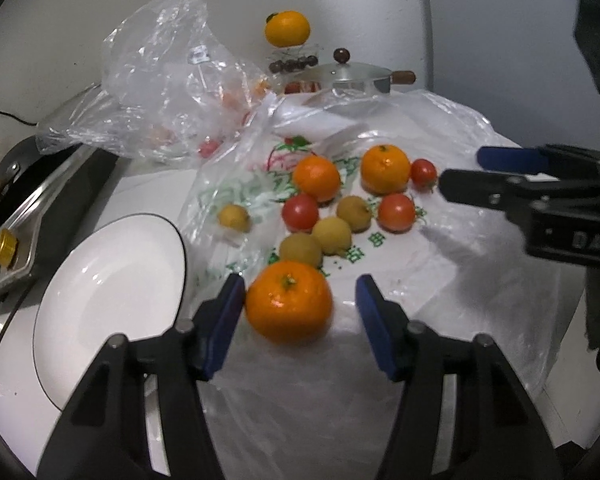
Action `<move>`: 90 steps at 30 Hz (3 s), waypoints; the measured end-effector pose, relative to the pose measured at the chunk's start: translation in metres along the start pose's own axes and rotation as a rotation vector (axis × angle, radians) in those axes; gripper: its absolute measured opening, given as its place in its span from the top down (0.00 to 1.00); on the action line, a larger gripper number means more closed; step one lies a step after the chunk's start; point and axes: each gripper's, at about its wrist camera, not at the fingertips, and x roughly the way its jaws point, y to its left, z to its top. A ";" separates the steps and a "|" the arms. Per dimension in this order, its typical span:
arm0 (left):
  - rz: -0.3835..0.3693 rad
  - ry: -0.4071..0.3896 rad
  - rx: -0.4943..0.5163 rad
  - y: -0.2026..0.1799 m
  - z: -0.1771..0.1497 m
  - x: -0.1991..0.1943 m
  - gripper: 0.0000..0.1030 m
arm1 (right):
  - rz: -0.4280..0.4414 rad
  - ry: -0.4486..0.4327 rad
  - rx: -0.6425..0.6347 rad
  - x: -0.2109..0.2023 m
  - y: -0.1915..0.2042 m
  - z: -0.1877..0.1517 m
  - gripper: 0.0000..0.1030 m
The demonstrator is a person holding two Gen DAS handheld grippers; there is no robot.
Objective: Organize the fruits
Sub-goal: 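Lower the left tool onto the large mandarin orange and close it, then grasp a red cherry tomato with the right tool while the left tool lifts the orange, then carry the orange onto the white plate and open the left tool while the right tool carries the tomato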
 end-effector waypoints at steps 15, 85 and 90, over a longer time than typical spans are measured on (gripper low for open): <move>-0.032 0.004 -0.005 0.006 -0.003 0.002 0.55 | 0.038 0.123 -0.069 0.044 0.022 0.005 0.64; 0.180 -0.139 -0.226 0.170 -0.034 -0.070 0.54 | 0.170 0.016 -0.244 0.034 0.163 0.055 0.72; 0.177 -0.113 -0.234 0.182 -0.033 -0.056 0.54 | 0.184 0.021 -0.253 0.048 0.173 0.063 0.72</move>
